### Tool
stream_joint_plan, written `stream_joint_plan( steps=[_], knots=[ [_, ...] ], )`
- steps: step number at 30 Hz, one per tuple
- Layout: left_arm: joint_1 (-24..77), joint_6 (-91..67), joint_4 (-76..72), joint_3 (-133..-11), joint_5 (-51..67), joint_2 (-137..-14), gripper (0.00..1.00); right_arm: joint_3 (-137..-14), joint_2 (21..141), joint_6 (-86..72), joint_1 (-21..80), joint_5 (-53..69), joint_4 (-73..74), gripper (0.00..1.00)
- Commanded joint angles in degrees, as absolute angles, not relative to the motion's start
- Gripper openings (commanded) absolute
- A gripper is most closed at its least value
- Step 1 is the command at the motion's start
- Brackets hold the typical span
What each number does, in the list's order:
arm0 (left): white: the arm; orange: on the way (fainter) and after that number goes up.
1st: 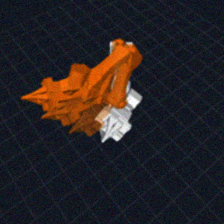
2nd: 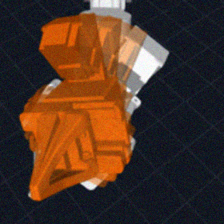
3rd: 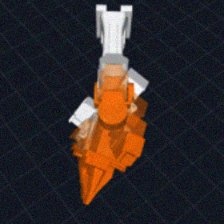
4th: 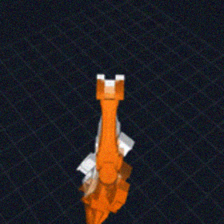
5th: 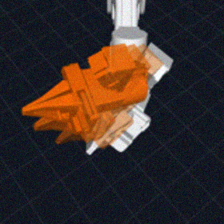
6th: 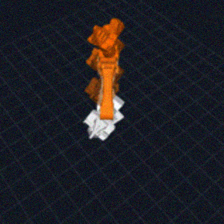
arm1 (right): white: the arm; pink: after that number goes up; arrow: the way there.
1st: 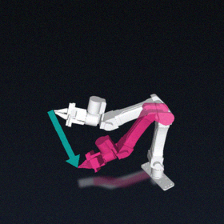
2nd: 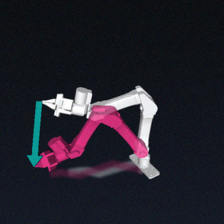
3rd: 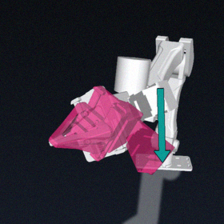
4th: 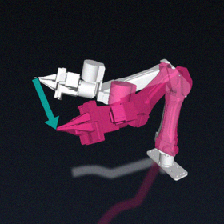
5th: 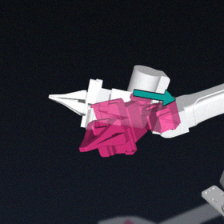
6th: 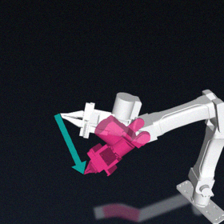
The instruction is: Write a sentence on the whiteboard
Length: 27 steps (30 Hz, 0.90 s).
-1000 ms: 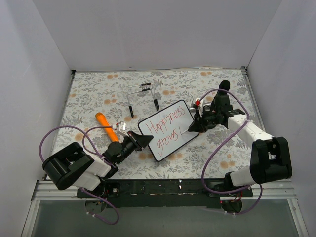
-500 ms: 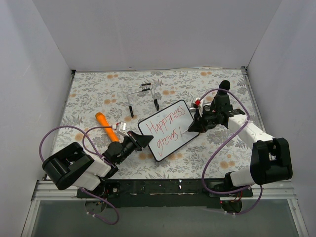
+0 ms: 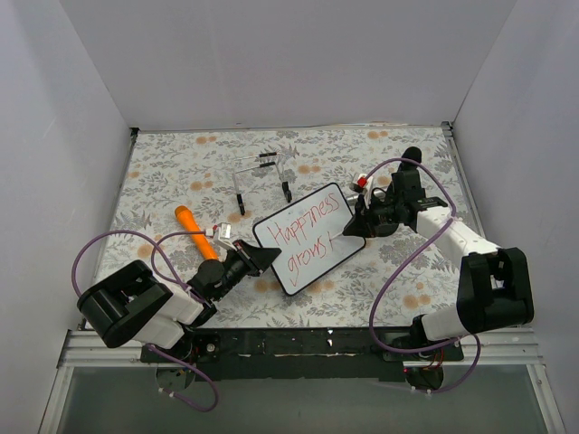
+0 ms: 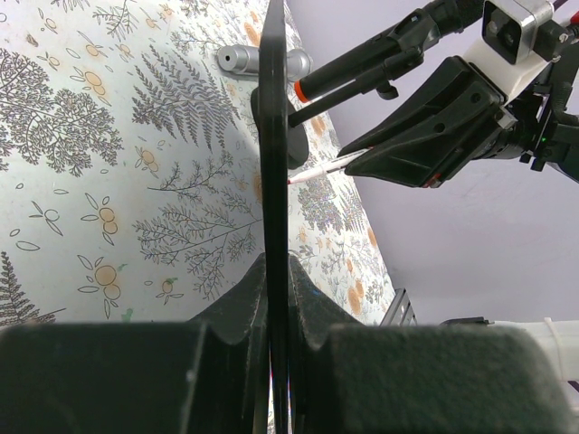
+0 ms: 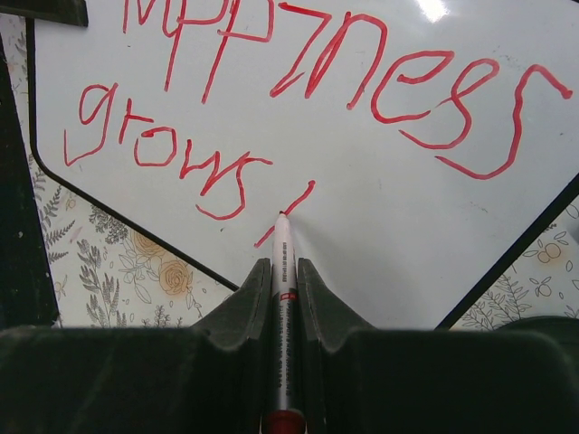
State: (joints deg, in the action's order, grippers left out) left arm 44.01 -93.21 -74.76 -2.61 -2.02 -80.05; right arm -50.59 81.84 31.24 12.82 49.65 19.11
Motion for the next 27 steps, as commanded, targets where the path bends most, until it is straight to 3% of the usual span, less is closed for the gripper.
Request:
stream_joint_plan(
  steps=[1,27],
  knots=[
    [44.38,-91.41,-88.24,-0.62,-0.88,-79.28,0.0,-52.74,82.35,30.85,12.75,49.84,17.49,0.01],
    [44.38,-91.32,-88.24,-0.44,-0.97,-79.01,0.0,-53.7,83.67,32.08,11.34,47.46,20.21,0.01]
  ],
)
